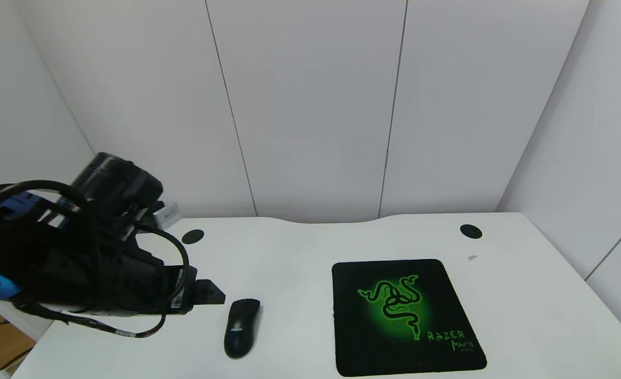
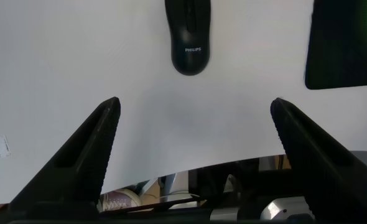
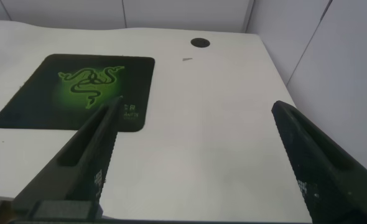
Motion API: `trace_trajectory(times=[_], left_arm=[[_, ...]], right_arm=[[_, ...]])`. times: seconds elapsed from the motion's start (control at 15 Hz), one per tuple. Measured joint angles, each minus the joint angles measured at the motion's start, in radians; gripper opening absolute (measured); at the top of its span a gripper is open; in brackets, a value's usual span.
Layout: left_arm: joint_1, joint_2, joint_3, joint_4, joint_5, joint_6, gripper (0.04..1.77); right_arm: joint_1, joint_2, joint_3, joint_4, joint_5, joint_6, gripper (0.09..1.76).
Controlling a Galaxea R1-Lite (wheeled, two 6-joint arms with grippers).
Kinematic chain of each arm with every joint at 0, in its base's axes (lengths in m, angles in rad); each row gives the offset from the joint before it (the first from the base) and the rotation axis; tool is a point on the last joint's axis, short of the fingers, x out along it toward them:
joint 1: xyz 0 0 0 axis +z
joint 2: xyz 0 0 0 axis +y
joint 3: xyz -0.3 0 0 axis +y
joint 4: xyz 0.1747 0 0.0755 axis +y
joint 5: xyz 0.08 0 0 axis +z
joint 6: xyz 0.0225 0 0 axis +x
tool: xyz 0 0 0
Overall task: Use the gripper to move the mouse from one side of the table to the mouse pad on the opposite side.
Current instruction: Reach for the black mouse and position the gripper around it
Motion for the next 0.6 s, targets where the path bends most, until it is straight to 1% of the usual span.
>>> trace_trajectory(times=[0.47,0.6], left_arm=[[-0.001,0.225,-0.061,-0.002,0.015,-0.026,1.72],[-0.001,0.275,-0.067,-0.031,0.015,-0.027,1.72]], right_arm=[[0.000,0.000,0.000,0.000,0.000,0.000,1.71],[0.000,0.000,0.000,0.000,0.000,0.000,1.71]])
